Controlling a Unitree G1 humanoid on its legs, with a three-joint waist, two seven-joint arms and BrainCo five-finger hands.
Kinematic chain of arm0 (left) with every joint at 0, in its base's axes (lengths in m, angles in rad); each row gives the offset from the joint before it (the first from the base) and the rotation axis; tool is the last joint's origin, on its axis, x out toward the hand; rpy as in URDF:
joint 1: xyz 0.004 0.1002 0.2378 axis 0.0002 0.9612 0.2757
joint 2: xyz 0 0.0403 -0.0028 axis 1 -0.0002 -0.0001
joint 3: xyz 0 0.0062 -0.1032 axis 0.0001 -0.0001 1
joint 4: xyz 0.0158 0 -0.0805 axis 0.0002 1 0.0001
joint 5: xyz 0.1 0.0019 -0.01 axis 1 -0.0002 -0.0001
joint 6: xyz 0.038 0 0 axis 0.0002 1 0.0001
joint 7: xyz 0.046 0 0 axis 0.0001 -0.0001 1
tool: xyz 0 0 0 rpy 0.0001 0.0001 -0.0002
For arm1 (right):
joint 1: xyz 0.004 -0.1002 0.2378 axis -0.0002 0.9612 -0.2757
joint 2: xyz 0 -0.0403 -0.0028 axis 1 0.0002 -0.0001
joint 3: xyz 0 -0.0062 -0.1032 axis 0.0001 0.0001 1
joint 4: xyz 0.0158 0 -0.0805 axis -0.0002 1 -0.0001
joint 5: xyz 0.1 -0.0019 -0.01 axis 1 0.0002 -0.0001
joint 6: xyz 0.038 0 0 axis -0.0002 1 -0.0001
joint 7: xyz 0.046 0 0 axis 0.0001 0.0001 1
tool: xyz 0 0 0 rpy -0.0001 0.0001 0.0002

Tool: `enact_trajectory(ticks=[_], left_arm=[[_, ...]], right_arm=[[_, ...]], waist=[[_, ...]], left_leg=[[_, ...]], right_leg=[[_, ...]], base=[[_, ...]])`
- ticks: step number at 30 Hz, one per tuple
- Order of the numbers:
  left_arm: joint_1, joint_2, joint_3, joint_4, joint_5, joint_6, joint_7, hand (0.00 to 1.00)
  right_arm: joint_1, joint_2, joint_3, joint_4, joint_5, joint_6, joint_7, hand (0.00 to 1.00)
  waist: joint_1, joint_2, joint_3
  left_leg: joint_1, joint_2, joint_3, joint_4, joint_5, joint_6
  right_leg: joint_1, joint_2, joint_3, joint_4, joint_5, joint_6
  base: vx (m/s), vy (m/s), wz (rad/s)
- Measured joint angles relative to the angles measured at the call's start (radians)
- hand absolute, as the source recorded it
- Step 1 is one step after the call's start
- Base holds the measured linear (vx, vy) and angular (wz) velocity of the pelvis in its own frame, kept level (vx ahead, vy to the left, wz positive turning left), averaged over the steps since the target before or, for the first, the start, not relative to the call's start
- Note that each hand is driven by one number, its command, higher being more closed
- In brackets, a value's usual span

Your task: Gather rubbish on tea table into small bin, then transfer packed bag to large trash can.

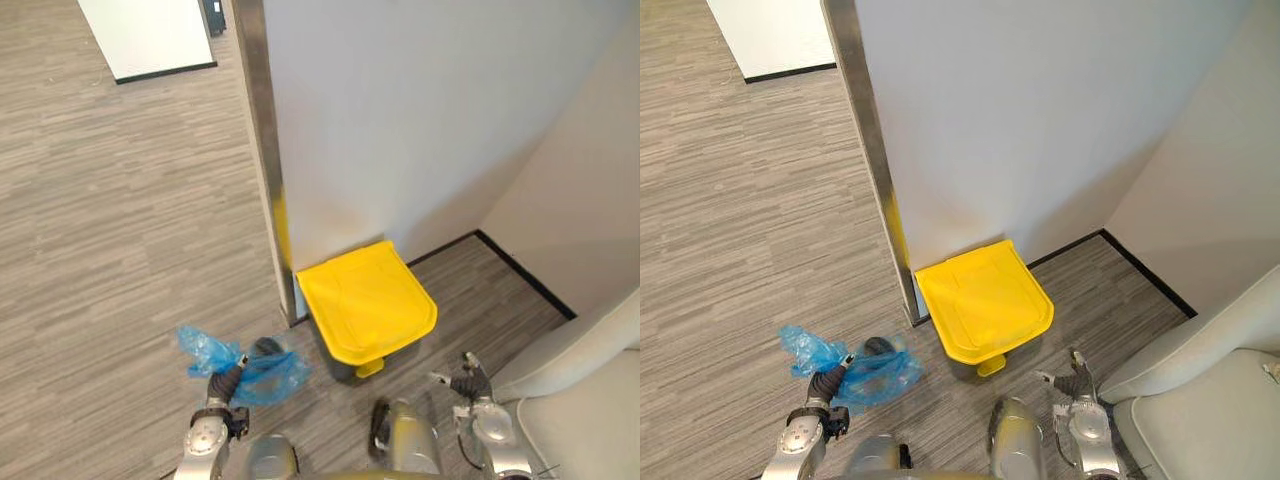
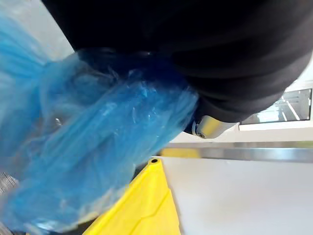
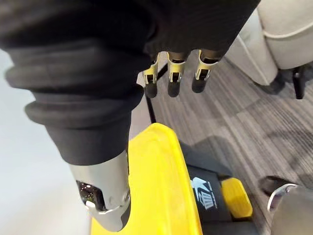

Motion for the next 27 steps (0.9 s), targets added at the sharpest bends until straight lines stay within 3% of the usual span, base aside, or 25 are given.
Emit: enact_trajectory(ticks=[2,3,4,5,7,8,10,11,13,16,19,24,27], left_arm=[[-0.042,-0.017,0.002,0.037,0.000,0.001,0.009,1.00],[-0.040,-0.035,0.001,0.041,0.000,0.002,0.022,1.00],[-0.041,-0.035,0.001,0.041,0.000,0.002,0.024,1.00],[-0.041,-0.026,0.000,0.041,0.000,0.002,0.024,1.00],[-0.060,-0.012,-0.009,0.040,0.000,0.002,0.026,1.00],[-0.079,-0.010,-0.010,0.039,0.000,0.002,0.027,1.00],[-0.092,-0.041,-0.022,0.039,0.000,0.002,0.028,1.00],[-0.099,-0.056,-0.039,0.039,0.000,0.002,0.025,1.00],[-0.103,-0.076,-0.061,0.039,0.000,0.002,0.021,1.00],[-0.106,-0.082,-0.069,0.038,0.000,0.002,0.019,1.00],[-0.098,-0.076,-0.067,0.039,0.000,0.000,0.019,1.00],[-0.069,-0.043,-0.062,0.044,0.005,0.000,0.019,1.00],[-0.057,-0.052,-0.067,0.052,0.011,0.000,0.014,1.00]], right_arm=[[-0.006,-0.037,-0.026,0.004,0.000,0.009,-0.013,0.00],[-0.012,-0.069,-0.038,0.000,0.000,0.014,-0.013,0.00],[-0.017,-0.075,-0.053,-0.007,0.000,0.012,-0.013,0.00],[-0.018,-0.073,-0.071,-0.012,0.003,0.013,-0.010,0.00],[0.033,-0.048,-0.110,-0.061,0.004,0.016,-0.008,0.00],[0.079,-0.046,-0.134,-0.071,0.008,0.019,-0.008,0.00],[0.093,-0.032,-0.165,-0.072,0.019,0.023,-0.010,0.00],[0.097,-0.015,-0.172,-0.073,0.041,0.023,-0.010,0.00],[0.091,0.011,-0.170,-0.073,0.051,0.019,-0.007,0.00],[0.086,0.049,-0.148,-0.063,0.059,0.013,-0.006,0.00],[0.059,0.056,-0.081,-0.030,0.056,0.014,0.001,0.00],[0.018,0.067,0.044,0.045,0.046,0.014,0.020,0.00],[-0.037,0.063,0.130,0.045,0.038,0.015,0.034,0.00]], waist=[[-0.001,0.009,0.027],[0.009,0.057,0.041],[0.008,0.077,0.050],[0.010,0.087,0.053],[0.000,0.078,0.059],[-0.008,0.072,0.060],[-0.011,0.082,0.054],[-0.013,0.080,0.053],[-0.023,0.078,0.049],[-0.021,0.074,0.039],[-0.010,0.063,0.032],[-0.020,0.048,0.021],[-0.020,0.067,-0.003]], left_leg=[[0.011,0.004,-0.055,0.051,-0.042,-0.023],[0.027,0.033,-0.077,0.051,-0.062,-0.036],[0.037,0.046,-0.094,0.046,-0.071,-0.051],[0.060,0.052,-0.127,0.041,-0.087,-0.083],[0.080,0.067,-0.185,0.043,-0.108,-0.123],[0.084,0.075,-0.239,0.038,-0.112,-0.144],[0.082,0.098,-0.278,-0.014,-0.079,-0.177],[0.070,0.115,-0.288,-0.044,-0.029,-0.175],[0.064,0.133,-0.281,-0.081,0.014,-0.167],[0.043,0.131,-0.168,-0.074,0.019,-0.162],[0.037,0.129,-0.166,-0.126,0.034,-0.185],[0.012,0.107,-0.237,-0.221,0.077,-0.195],[-0.027,0.098,-0.246,-0.221,0.114,-0.200]], right_leg=[[0.025,-0.015,-0.044,-0.009,0.016,0.012],[0.025,0.007,-0.044,0.038,-0.001,0.028],[0.014,0.032,-0.015,0.086,-0.021,0.032],[-0.022,0.083,0.094,0.201,-0.077,0.008],[-0.052,0.163,0.234,0.356,-0.163,0.027],[-0.059,0.180,0.237,0.436,-0.207,0.029],[-0.064,0.181,0.175,0.457,-0.225,0.008],[-0.060,0.177,0.137,0.445,-0.231,-0.004],[-0.037,0.167,0.082,0.406,-0.227,-0.020],[-0.011,0.164,0.030,0.377,-0.213,-0.045],[-0.031,0.163,0.027,0.372,-0.206,-0.058],[-0.032,0.176,0.037,0.321,-0.204,-0.056],[-0.034,0.183,0.021,0.261,-0.198,-0.061]], base=[[0.11,-0.177,0.51],[0.20,-0.180,0.06],[0.28,-0.219,-0.06],[0.29,-0.215,0.12],[0.31,-0.268,0.74],[0.32,-0.338,1.04],[0.36,-0.380,0.80],[0.26,-0.300,0.61],[0.21,-0.239,0.60],[0.12,-0.169,0.52],[0.00,-0.111,0.18],[-0.08,-0.117,0.41],[0.00,-0.095,0.43]])
